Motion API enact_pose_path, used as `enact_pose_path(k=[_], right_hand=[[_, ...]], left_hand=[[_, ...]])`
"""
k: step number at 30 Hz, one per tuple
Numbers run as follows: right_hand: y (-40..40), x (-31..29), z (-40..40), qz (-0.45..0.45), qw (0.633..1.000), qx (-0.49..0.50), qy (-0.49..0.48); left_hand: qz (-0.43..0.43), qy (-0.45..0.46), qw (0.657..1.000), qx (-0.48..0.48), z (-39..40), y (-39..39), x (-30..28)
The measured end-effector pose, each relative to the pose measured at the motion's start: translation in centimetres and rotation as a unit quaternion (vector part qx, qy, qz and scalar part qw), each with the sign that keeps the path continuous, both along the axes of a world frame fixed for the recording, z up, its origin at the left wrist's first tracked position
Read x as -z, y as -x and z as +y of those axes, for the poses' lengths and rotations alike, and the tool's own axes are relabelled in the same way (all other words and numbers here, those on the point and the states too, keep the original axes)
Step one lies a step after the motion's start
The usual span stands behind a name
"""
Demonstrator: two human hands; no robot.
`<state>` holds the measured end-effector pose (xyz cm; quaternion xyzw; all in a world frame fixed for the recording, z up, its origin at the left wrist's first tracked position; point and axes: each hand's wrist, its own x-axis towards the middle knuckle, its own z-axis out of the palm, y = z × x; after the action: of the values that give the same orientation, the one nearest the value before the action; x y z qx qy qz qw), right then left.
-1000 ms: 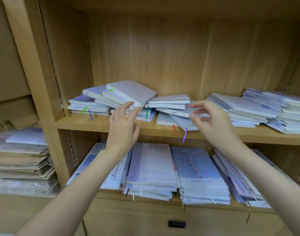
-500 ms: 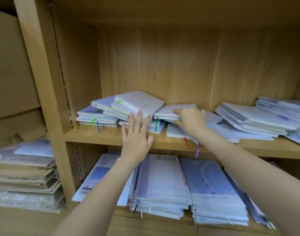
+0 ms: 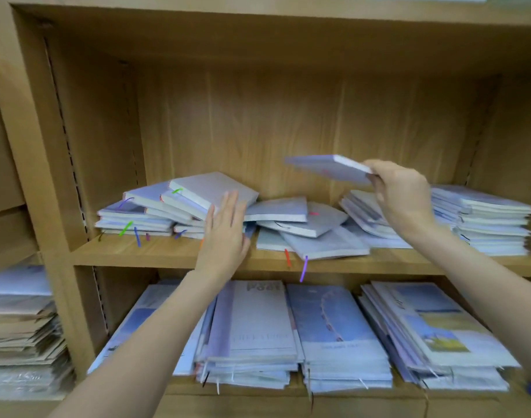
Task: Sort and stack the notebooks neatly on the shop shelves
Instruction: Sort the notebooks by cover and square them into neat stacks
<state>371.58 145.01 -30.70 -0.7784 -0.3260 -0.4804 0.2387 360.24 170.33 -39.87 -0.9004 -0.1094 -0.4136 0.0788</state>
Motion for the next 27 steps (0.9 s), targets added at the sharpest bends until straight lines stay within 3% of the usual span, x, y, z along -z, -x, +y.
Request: enact_pose_path(k=[4, 6, 8, 10, 11, 13, 15, 16, 18, 19, 21, 23, 27], right_hand=[[-2.8, -1.5, -3.0, 0.034, 0.996, 0.054, -0.07], [-5.0, 0.1, -4.5, 0.117, 0.983, 0.139, 0.036], [-6.4, 2.7, -5.3, 0.257, 0.925, 0.213, 0.18], [-6.8, 4.4, -5.6, 0.319, 0.882, 0.248, 0.243], [-6.8, 4.5, -5.4, 0.304, 0.885, 0.254, 0.243], [-6.1, 3.8, -4.7, 0.216, 0.93, 0.214, 0.204], [-4.7, 2.6, -2.8, 0.161, 0.973, 0.082, 0.146], [-3.4, 2.1, -1.3, 0.2, 0.97, 0.005, 0.137], [-1.4, 2.0, 2.1, 0.317, 0.924, -0.1, 0.187], [-0.8, 2.4, 3.6, 0.344, 0.906, -0.107, 0.221], [-0.2, 3.3, 5.7, 0.325, 0.91, -0.076, 0.247], [-0.1, 3.7, 6.2, 0.275, 0.929, -0.029, 0.247], [0.9, 3.0, 6.0, 0.154, 0.929, 0.07, 0.329]], left_hand=[[0.082, 0.003, 0.996, 0.033, -1.0, -2.9, -1.8], [0.12, 0.015, 0.993, -0.012, -0.8, -4.0, -1.7], [0.114, 0.008, 0.992, -0.045, -0.6, -4.6, -1.5], [0.109, -0.025, 0.991, -0.074, -0.7, -5.1, -1.8], [0.111, -0.033, 0.99, -0.085, -0.7, -5.3, -2.2], [0.119, -0.033, 0.987, -0.105, -0.5, -5.8, -2.8], [0.123, -0.027, 0.986, -0.11, -0.3, -6.0, -3.4], [0.115, -0.017, 0.988, -0.104, -0.2, -6.1, -3.5], [0.081, 0.022, 0.993, -0.078, -0.2, -5.9, -3.6], [0.06, 0.04, 0.995, -0.062, -0.3, -5.6, -3.7], [0.024, 0.06, 0.997, -0.032, -0.5, -5.1, -4.1], [-0.004, 0.064, 0.998, -0.002, -0.4, -4.5, -4.9], [-0.081, 0.034, 0.995, 0.04, -0.4, -2.9, -6.4]])
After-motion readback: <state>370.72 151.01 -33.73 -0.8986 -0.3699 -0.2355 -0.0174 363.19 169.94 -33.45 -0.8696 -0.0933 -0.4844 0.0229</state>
